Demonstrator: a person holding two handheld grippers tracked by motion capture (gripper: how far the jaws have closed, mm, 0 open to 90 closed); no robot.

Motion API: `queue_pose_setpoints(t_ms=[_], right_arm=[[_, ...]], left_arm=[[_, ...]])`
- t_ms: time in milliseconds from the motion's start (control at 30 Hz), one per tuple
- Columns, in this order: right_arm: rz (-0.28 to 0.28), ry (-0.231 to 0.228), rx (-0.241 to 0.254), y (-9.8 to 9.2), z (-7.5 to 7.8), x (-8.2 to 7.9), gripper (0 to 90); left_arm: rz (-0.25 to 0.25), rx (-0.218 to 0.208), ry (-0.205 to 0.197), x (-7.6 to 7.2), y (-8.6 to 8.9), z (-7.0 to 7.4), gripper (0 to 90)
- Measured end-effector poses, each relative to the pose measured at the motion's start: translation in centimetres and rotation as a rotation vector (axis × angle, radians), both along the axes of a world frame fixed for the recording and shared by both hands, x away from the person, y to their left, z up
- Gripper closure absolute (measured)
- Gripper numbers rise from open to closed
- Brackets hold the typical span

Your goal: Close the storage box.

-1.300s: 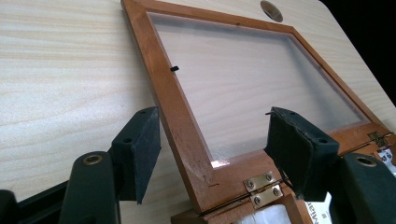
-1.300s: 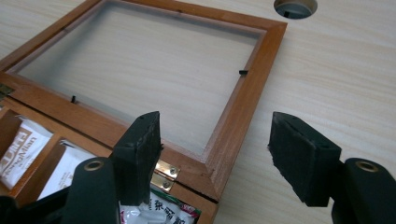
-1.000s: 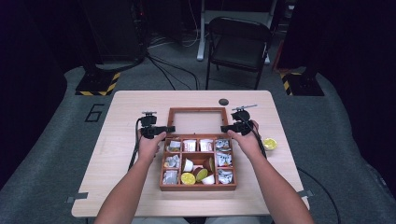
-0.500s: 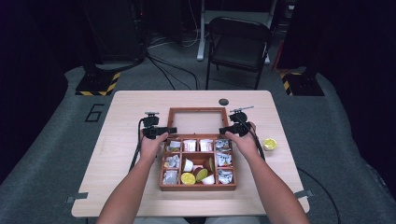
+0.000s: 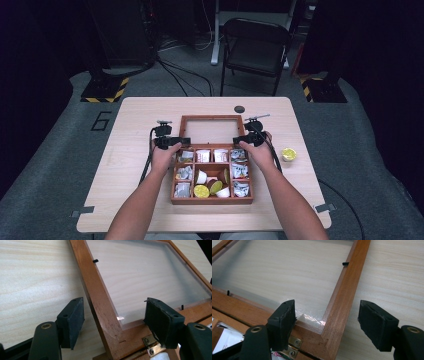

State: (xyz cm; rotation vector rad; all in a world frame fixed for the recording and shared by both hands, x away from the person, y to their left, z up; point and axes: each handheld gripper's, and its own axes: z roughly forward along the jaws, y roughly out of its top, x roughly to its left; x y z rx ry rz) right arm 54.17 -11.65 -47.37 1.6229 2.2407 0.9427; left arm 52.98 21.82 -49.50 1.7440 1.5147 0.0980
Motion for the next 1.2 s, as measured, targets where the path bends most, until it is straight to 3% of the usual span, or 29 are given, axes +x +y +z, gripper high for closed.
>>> queue_pose_setpoints(t_ms=[333, 1100, 1200], right_arm=[[0.0, 0.009, 0.014, -0.1, -0.2, 0.2, 27.6], [0.005, 0.056, 0.131, -0.4, -1.4, 1.0, 20.4], [0.0, 0.063, 0.142, -0.4, -1.4, 1.1, 19.7]], left_arm=[[0.013, -0.017, 0.001, 0.0, -0.2, -0.1, 31.4], [-0.014, -0.072, 0.026, 0.5, -0.4, -0.8, 26.8], [0.0, -0.081, 0.03, 0.5, -0.5, -0.8, 26.5]])
